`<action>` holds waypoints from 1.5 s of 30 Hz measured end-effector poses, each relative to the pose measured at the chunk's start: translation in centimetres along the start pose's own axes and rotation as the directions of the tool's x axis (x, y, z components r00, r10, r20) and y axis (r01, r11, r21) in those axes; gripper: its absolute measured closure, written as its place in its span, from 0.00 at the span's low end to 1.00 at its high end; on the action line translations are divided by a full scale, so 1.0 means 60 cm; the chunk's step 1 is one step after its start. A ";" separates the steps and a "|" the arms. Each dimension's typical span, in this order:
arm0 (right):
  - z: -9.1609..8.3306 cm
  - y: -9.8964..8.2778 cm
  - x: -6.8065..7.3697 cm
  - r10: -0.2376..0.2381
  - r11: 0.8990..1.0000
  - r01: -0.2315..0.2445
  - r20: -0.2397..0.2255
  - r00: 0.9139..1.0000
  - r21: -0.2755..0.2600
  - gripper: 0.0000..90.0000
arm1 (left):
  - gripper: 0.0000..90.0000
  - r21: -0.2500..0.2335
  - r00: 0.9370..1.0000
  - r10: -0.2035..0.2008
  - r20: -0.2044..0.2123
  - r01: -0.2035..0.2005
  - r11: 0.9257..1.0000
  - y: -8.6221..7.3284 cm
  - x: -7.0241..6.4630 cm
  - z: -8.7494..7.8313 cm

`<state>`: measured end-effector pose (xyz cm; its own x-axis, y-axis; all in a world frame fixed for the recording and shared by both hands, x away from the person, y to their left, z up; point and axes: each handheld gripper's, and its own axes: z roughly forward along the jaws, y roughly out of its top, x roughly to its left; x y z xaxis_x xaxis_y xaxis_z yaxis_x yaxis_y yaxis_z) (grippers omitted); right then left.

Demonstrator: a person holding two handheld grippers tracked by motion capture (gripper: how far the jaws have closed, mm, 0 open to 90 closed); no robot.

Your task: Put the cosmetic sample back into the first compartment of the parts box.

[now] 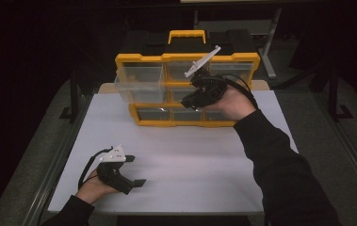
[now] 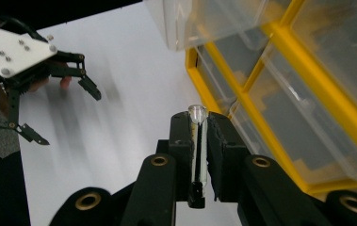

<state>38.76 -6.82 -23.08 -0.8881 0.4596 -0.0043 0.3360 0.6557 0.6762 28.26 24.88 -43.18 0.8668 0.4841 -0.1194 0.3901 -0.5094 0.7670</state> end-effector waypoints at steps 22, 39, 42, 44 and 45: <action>-0.031 0.066 -0.015 -0.011 0.999 0.011 0.019 1.000 -0.031 0.88 | 0.00 -0.001 1.000 0.002 0.001 -0.002 1.000 0.000 0.000 -0.001; -0.044 0.118 -0.020 -0.015 0.999 0.016 0.031 0.999 -0.048 0.88 | 0.00 0.003 1.000 0.006 0.004 -0.006 1.000 0.000 0.000 -0.002; -0.044 0.127 -0.020 -0.017 0.998 0.018 0.028 0.999 -0.054 0.88 | 0.00 0.001 1.000 0.005 0.005 -0.005 1.000 -0.001 0.000 -0.002; -0.045 0.136 -0.019 -0.022 0.998 0.024 0.028 0.999 -0.055 0.88 | 0.00 0.001 1.000 0.005 0.005 -0.005 1.000 -0.001 0.000 -0.002; -0.045 0.140 -0.019 -0.025 0.998 0.027 0.030 0.999 -0.054 0.88 | 0.00 0.001 1.000 0.005 0.005 -0.005 1.000 -0.001 0.000 -0.002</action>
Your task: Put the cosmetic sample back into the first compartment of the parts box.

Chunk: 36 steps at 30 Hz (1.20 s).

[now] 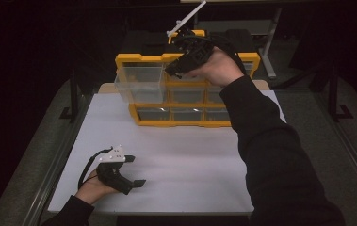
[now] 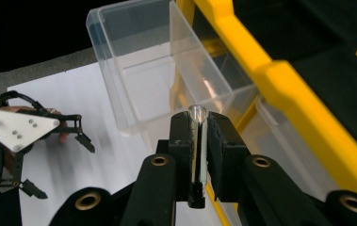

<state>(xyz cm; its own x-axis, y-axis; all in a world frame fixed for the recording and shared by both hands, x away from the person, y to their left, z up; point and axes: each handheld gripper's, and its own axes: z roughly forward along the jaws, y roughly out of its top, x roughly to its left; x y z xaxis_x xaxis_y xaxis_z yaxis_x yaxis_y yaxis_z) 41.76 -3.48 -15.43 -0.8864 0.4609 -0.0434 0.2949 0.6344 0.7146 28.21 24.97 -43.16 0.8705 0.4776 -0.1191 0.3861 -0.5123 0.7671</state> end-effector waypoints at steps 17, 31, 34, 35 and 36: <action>0.036 0.059 0.008 -0.022 1.000 0.022 -0.015 1.000 0.006 0.88 | 0.00 -0.007 1.000 -0.003 0.000 0.003 1.000 -0.001 0.001 -0.002; 0.086 0.098 0.019 -0.038 0.999 0.039 -0.046 0.998 0.020 0.88 | 0.00 -0.009 1.000 -0.005 0.003 0.005 1.000 -0.002 0.000 -0.003; 0.100 0.102 0.024 -0.041 0.998 0.043 -0.050 0.998 0.043 0.88 | 0.00 -0.009 1.000 -0.004 0.004 0.004 1.000 -0.001 0.000 -0.003; 0.103 0.102 0.025 -0.042 0.998 0.045 -0.049 0.998 0.048 0.88 | 0.00 -0.010 1.000 -0.005 0.004 0.005 1.000 -0.001 -0.001 -0.003; 0.107 0.102 0.026 -0.043 0.997 0.046 -0.051 0.998 0.054 0.88 | 0.00 -0.010 1.000 -0.005 0.004 0.005 1.000 -0.001 -0.001 -0.003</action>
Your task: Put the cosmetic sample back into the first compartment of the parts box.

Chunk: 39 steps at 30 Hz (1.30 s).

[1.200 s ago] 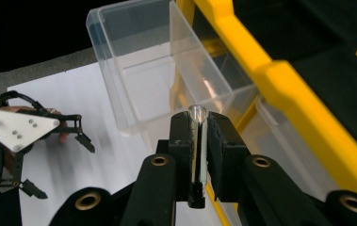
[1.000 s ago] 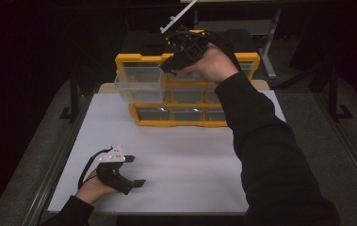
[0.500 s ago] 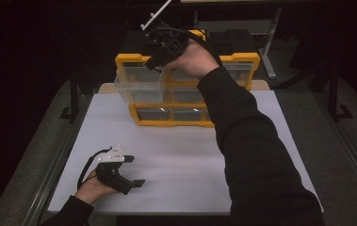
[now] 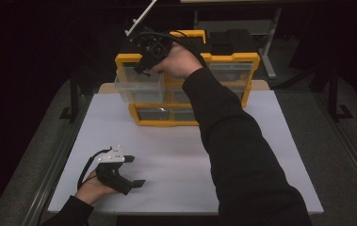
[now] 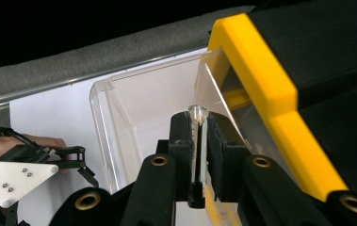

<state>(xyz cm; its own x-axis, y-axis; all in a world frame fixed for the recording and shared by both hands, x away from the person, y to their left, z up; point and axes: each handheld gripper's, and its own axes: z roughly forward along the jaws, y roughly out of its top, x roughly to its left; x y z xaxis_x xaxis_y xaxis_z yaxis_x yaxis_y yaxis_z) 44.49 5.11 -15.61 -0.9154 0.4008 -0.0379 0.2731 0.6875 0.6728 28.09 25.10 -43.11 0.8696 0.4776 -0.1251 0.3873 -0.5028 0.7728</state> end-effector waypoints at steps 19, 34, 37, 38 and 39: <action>0.023 -0.007 0.005 -0.018 0.994 0.019 -0.013 1.000 0.107 0.83 | 0.00 0.001 1.000 0.002 -0.001 -0.002 1.000 0.000 0.000 0.000; -0.040 -0.024 -0.007 0.016 1.000 -0.016 -0.027 1.000 -0.012 0.98 | 0.00 0.001 1.000 -0.005 -0.003 0.005 1.000 -0.001 0.000 -0.001; -0.056 -0.034 -0.011 0.016 1.000 -0.017 -0.023 1.000 -0.026 0.98 | 0.00 0.001 1.000 -0.009 -0.009 0.009 1.000 -0.002 -0.001 -0.002; -0.063 -0.040 -0.014 0.015 0.999 -0.016 -0.021 1.000 -0.034 0.98 | 0.00 0.003 1.000 -0.007 -0.010 0.007 1.000 -0.002 -0.001 -0.003; -0.068 -0.044 -0.015 0.015 0.999 -0.016 -0.022 1.000 -0.043 0.98 | 0.00 0.002 1.000 -0.009 -0.010 0.009 1.000 -0.002 -0.001 -0.003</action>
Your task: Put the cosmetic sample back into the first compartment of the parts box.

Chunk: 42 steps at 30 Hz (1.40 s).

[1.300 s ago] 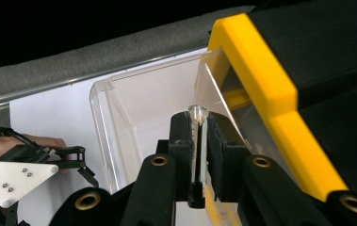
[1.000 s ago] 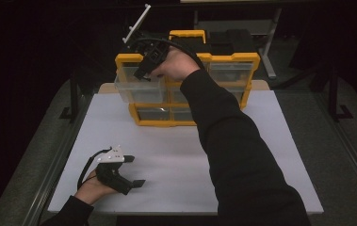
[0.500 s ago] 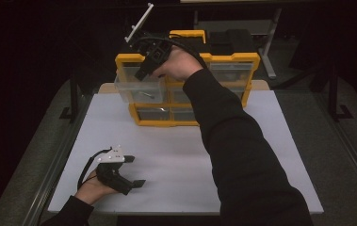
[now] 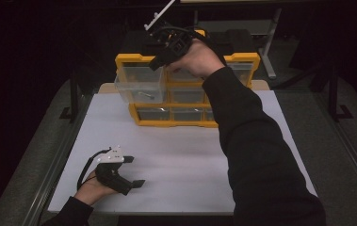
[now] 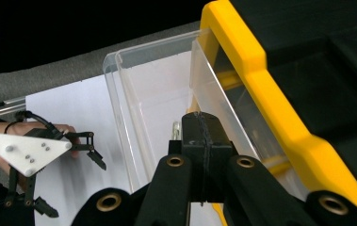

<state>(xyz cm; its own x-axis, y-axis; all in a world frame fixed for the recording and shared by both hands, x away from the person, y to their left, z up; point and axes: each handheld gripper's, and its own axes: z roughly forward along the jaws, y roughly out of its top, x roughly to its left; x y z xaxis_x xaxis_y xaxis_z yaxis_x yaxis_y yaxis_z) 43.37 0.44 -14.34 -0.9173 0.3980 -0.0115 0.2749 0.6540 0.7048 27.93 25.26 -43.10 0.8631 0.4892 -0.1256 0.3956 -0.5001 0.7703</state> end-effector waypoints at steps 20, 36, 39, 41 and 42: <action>-0.047 -0.138 -0.014 0.076 0.993 -0.073 0.034 0.997 -0.089 0.74 | 0.00 0.005 1.000 0.002 -0.002 -0.002 1.000 -0.002 -0.002 0.003; -0.002 -0.251 0.008 0.101 0.991 -0.099 0.020 0.995 -0.090 0.50 | 0.00 0.010 1.000 0.004 0.000 -0.004 1.000 -0.003 -0.003 0.005; 0.005 -0.271 0.013 0.104 0.991 -0.102 0.022 0.994 -0.091 0.45 | 0.00 0.007 1.000 0.004 -0.001 -0.004 1.000 -0.003 -0.003 0.005; 0.009 -0.280 0.014 0.108 0.990 -0.106 0.023 0.994 -0.096 0.43 | 0.00 0.008 1.000 0.004 0.000 -0.004 1.000 -0.003 -0.003 0.005; 0.010 -0.283 0.016 0.112 0.989 -0.109 0.023 0.993 -0.098 0.42 | 0.00 0.007 1.000 0.004 0.000 -0.004 1.000 -0.003 -0.003 0.005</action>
<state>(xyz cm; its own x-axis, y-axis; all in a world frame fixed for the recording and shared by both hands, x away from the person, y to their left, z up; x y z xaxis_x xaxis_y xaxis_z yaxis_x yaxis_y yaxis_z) 38.01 -9.93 -26.74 -0.8740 0.4832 0.0509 0.3435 0.5405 0.7680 27.81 25.04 -43.40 0.8645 0.4875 -0.1226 0.3947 -0.5073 0.7661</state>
